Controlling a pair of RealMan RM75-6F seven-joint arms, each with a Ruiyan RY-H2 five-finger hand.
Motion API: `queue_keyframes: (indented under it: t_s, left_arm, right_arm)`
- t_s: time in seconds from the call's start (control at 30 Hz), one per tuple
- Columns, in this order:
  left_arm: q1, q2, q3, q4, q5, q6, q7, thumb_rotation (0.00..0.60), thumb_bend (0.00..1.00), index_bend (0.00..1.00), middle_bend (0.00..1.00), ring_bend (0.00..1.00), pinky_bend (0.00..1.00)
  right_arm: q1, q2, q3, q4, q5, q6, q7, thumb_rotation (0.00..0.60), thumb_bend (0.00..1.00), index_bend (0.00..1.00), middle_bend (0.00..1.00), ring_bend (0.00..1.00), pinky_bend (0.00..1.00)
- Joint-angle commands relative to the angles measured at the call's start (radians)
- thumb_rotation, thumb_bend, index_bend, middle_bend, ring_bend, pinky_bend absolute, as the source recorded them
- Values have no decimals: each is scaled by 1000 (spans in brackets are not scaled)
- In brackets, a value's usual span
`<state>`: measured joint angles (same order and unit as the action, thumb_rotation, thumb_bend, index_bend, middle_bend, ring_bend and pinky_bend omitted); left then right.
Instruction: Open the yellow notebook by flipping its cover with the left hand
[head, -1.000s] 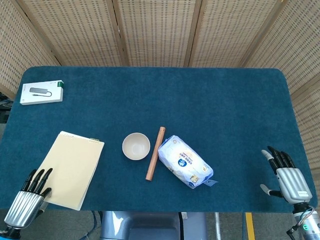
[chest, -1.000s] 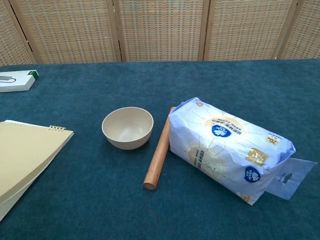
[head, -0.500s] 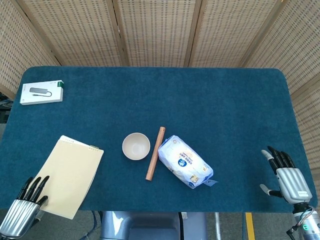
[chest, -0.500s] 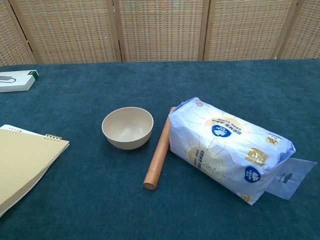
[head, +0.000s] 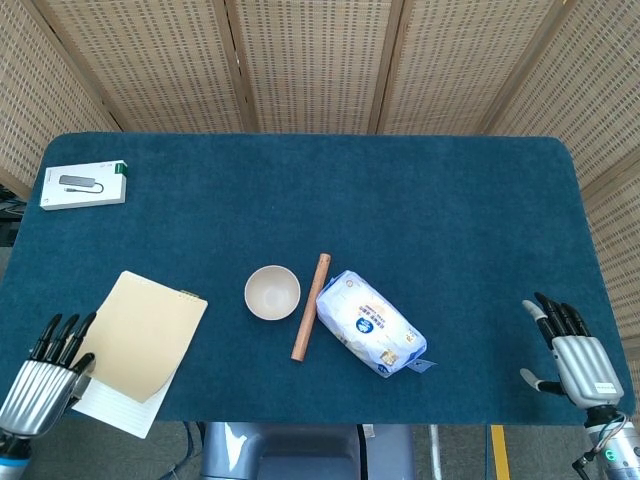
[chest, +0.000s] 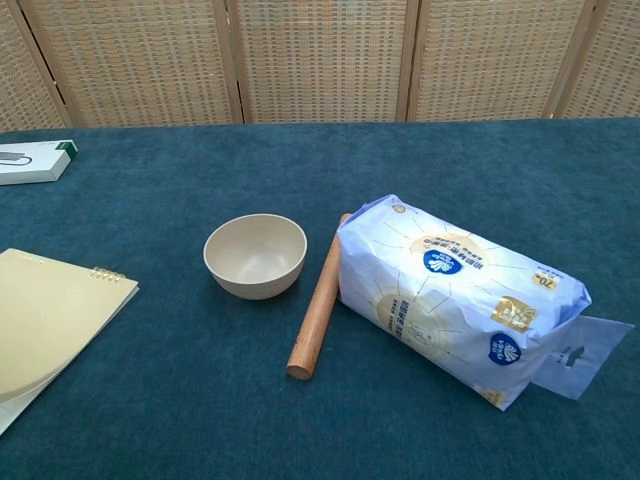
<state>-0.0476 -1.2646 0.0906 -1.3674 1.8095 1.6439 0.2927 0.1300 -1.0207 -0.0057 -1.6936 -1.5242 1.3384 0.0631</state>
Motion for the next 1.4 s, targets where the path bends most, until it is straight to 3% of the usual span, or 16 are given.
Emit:
queue_keyframes:
  t_s: [0.03,0.2,0.47,1.03,1.4]
  left_arm:
    - [-60,30,-59,-49,-37,-57,16,600,438,791,0,0,0]
    - [-141,46,-137,-80,-105,-147,11,600,436,791,0,0,0]
    - [-262,23,-239,-42,-216,-289,-6,600,433,791,0,0,0]
    - [-386,-45,-313,58,-346,-433,12,600,428,792,0,0,0]
    - [-561,-135,-443,229,-488,-534,87,600,425,791,0,0,0]
  right_arm:
    - [1,0,0,0,0,0,0,600,231,16,0,0,25]
    - [2,1,1,1,0,-2,5,600,233,16,0,0,25]
    - [2,2,-1,1,-2,-4,8,600,234,16,0,0,25]
    - [5,2,0,2,-3,-8,12,600,234,16,0,0,25]
    - [5,2,0,2,-3,-7,15,600,233,16,0,0,25]
